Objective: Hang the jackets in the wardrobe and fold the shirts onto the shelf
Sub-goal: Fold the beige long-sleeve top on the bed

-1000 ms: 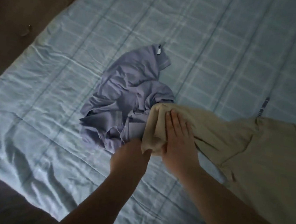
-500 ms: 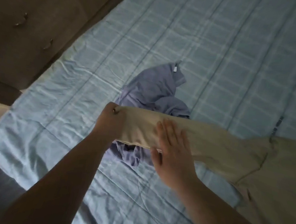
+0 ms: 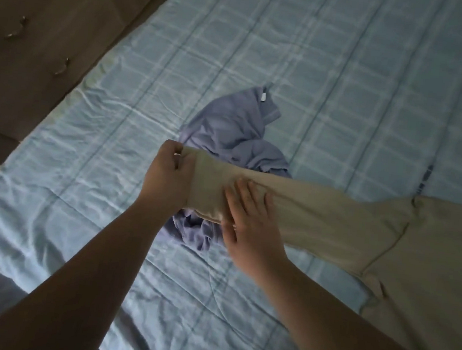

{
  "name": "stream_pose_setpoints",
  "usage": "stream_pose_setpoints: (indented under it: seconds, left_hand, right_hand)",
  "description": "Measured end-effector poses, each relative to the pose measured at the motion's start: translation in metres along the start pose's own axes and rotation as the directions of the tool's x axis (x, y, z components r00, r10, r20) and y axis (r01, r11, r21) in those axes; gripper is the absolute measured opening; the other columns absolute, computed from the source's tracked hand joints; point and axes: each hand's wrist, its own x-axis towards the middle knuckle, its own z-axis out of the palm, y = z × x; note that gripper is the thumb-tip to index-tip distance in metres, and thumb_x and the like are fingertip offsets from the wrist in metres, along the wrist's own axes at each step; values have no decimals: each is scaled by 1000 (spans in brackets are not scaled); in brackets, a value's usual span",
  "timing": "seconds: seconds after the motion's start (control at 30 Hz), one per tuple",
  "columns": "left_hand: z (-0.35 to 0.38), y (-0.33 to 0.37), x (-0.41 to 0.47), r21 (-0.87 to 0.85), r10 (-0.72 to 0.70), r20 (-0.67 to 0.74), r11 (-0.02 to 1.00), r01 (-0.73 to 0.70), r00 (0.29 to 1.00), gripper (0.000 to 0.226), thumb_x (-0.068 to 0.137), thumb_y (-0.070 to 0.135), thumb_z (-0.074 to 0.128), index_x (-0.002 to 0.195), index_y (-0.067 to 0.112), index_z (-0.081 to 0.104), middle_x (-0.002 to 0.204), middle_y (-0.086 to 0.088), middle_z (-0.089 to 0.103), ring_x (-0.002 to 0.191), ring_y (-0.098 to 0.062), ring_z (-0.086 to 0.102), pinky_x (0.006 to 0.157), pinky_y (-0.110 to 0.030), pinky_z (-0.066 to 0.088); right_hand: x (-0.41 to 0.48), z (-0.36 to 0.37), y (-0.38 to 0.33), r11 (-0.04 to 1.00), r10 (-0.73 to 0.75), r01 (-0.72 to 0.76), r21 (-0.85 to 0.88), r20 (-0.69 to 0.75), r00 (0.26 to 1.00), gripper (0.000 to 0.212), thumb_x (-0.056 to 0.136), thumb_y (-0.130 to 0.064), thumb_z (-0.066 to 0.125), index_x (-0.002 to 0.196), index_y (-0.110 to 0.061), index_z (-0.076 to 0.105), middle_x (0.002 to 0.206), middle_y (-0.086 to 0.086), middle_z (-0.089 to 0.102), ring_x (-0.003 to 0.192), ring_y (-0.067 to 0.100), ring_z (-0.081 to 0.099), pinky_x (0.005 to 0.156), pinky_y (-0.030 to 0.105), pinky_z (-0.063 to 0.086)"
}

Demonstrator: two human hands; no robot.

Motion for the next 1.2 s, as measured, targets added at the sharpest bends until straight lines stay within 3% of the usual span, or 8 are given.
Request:
stream_pose_setpoints:
  seconds: [0.13, 0.33, 0.43, 0.53, 0.63, 0.83, 1.03, 1.2]
  left_hand:
    - [39, 46, -42, -170, 46, 59, 985, -35, 997, 15, 96, 30, 59, 97, 15, 56, 75, 4, 59, 63, -7, 54, 58, -20, 46]
    - [153, 91, -115, -135, 202, 302, 976, -168, 932, 12, 86, 21, 57, 97, 23, 53, 72, 2, 54, 65, -25, 57, 63, -51, 55]
    - [211, 114, -155, -29, 276, 416, 956, -290, 866, 16, 91, 19, 58, 99, 28, 47, 67, 9, 45, 57, -13, 53, 58, -38, 48]
    - [268, 133, -196, 17, 323, 478, 926, -377, 817, 13, 93, 22, 57, 99, 28, 47, 77, 11, 47, 75, -20, 54, 67, -28, 34]
    - [327, 150, -240, 12, 352, 532, 906, -423, 770, 20, 94, 21, 56, 113, 21, 54, 102, 1, 60, 96, -20, 58, 80, -28, 40]
    - [433, 185, -327, -21, 406, 618, 864, -503, 673, 25, 90, 16, 52, 115, 16, 55, 110, -5, 60, 104, -25, 57, 93, -39, 45]
    - [502, 210, -372, -2, 358, 663, 880, -476, 658, 27, 93, 12, 51, 120, 11, 54, 113, -9, 59, 104, -24, 55, 97, -37, 41]
    - [523, 212, -381, 24, 345, 653, 880, -474, 674, 32, 92, 12, 54, 123, 10, 54, 115, -10, 61, 106, -25, 57, 96, -35, 43]
  right_hand:
    - [-35, -30, 29, 970, 179, -165, 178, -68, 982, 63, 90, -26, 38, 152, -17, 31, 161, 7, 26, 150, 25, 20, 122, 46, 16]
    - [-121, -60, 120, 873, 479, -480, -85, -30, 877, 67, 85, -33, 36, 151, -17, 35, 160, 10, 31, 147, 31, 28, 115, 57, 26]
    - [-179, -75, 176, 800, 584, -582, -145, -34, 811, 69, 87, -38, 36, 152, -16, 33, 160, 11, 31, 146, 34, 29, 115, 58, 25]
    - [-236, -96, 222, 742, 654, -652, -154, -49, 755, 75, 80, -39, 37, 151, -17, 36, 159, 11, 33, 144, 36, 32, 114, 58, 27]
    - [-287, -108, 265, 699, 705, -707, -107, -58, 706, 72, 83, -32, 46, 152, -18, 34, 159, 10, 32, 146, 34, 31, 116, 56, 26]
    - [-366, -127, 331, 678, 731, -734, -22, -79, 678, 69, 90, -45, 27, 151, -15, 38, 157, 12, 37, 145, 33, 33, 119, 49, 22]
    - [-406, -122, 384, 764, 646, -637, 103, -122, 754, 71, 86, -32, 53, 152, -12, 35, 159, 8, 32, 149, 25, 25, 118, 45, 26]
    - [-423, -125, 400, 755, 653, -594, 276, -238, 719, 62, 87, -17, 54, 147, -10, 44, 153, 11, 42, 143, 25, 36, 120, 36, 23]
